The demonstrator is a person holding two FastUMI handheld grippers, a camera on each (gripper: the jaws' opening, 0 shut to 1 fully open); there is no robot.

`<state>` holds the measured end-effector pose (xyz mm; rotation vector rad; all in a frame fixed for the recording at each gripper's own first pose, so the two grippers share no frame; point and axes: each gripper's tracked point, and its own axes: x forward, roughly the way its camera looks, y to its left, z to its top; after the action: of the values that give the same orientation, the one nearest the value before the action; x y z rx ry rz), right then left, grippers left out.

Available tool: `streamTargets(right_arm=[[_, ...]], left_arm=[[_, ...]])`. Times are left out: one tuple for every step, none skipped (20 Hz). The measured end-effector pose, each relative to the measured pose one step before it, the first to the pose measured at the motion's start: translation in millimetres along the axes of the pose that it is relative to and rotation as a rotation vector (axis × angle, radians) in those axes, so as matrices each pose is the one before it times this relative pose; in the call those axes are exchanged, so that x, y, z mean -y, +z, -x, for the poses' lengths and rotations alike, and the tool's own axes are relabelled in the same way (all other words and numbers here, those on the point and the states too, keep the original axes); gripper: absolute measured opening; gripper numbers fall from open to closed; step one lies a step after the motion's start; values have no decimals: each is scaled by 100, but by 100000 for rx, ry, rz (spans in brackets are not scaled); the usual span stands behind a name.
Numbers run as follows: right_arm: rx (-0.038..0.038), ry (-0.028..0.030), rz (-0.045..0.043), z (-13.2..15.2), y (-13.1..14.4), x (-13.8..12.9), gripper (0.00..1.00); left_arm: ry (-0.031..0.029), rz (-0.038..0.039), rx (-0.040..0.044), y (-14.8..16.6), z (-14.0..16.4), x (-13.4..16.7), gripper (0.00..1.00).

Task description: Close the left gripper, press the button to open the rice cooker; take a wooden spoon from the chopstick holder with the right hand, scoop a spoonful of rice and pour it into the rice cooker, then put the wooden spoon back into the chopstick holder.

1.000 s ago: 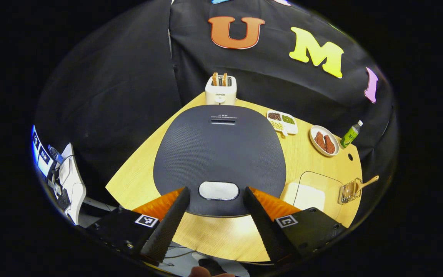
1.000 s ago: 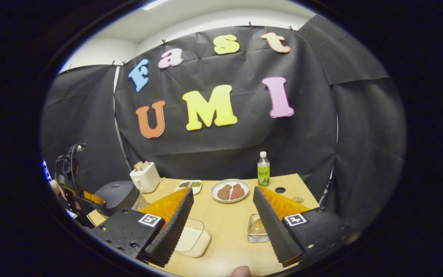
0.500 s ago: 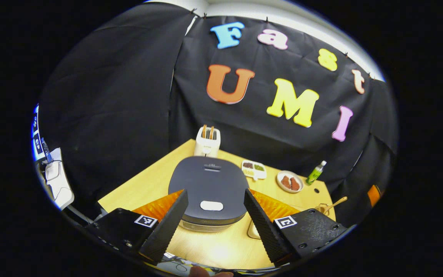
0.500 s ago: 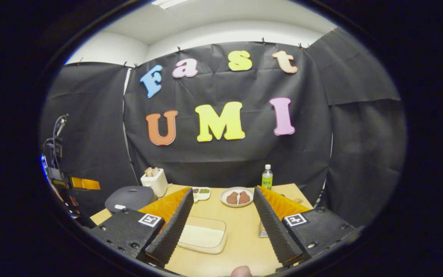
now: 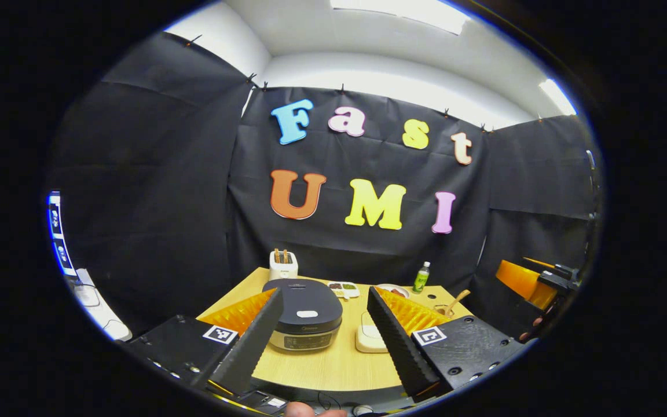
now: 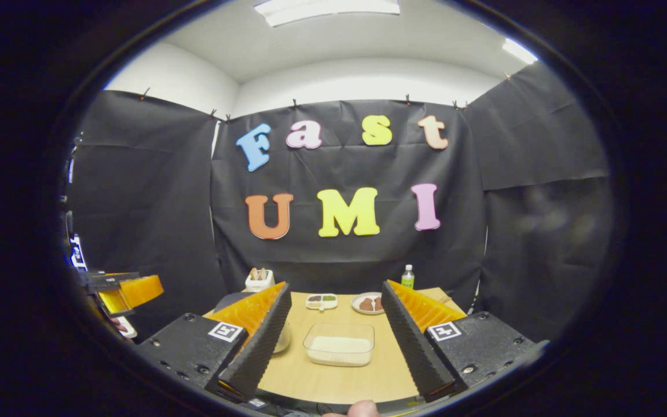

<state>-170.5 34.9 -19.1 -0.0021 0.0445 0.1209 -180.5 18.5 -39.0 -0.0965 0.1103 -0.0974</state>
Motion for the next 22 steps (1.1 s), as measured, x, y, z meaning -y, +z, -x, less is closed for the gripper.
streamTargets(right_arm=[[124,-815,-95,1066,-134,-94,100],[424,-801,-223,777,-92,61,100],[395,-879,68,611,-75,198,100],[-432,-940,222,438,-272,277,100],[-917,-560,257,572,-305,213,100],[702,-892,-238,199,243,339,99],[1218,-1162,-258,279,270,381,99],[70,-1055,377,308,-164,347,100],[-687,-354,408,356,-321,185,100],[-486,-7,170,202,-344,74,100],[-336,-205,429,95,-118,208,100],[-498,-345,49,-78,-208,317,100],[-698,-89,-356,69,-179,41,100],[-473,65,-600,-70,-188,26,99],[-367,-47,-301,28,-85,-53,100],[207,-216,-16,-11,-11,105,100],[355,-350,-117,81,133,112,100],[612,-202,-417,50,51,-22,100],[28,-309,-303,18,-90,59,100],[-240,30,-65,28,-98,-97,100],[-366,143,284,-19,-86,-58,100],[237,62,466,-91,127,52,100]], left_arm=[[-1863,-1361,1415,222,959,687,94],[-1206,-860,1042,112,611,566,94],[-700,-105,1420,270,-93,230,94],[-6,898,858,180,286,338,94],[-707,1052,457,-91,324,414,94],[-955,51,725,18,26,434,95],[-222,-878,518,-90,102,66,94],[73,-722,-84,-58,-202,-243,94],[-322,-122,-528,-260,4,147,94],[-509,-156,-256,-112,13,320,94],[-682,-340,317,23,93,353,94],[-796,-101,167,65,-90,353,94],[-985,-634,-439,-37,-271,410,94],[-142,-973,-518,-72,307,-20,94],[-182,-1036,-270,-192,-27,-92,94],[-13,-439,-506,-172,108,33,94],[-304,-31,-298,-148,104,68,94],[-271,134,-334,79,-1,134,95],[-208,94,-124,127,59,51,95],[65,255,-77,108,28,68,95],[101,381,-84,-32,-28,22,95],[-41,399,45,76,27,95,95]])
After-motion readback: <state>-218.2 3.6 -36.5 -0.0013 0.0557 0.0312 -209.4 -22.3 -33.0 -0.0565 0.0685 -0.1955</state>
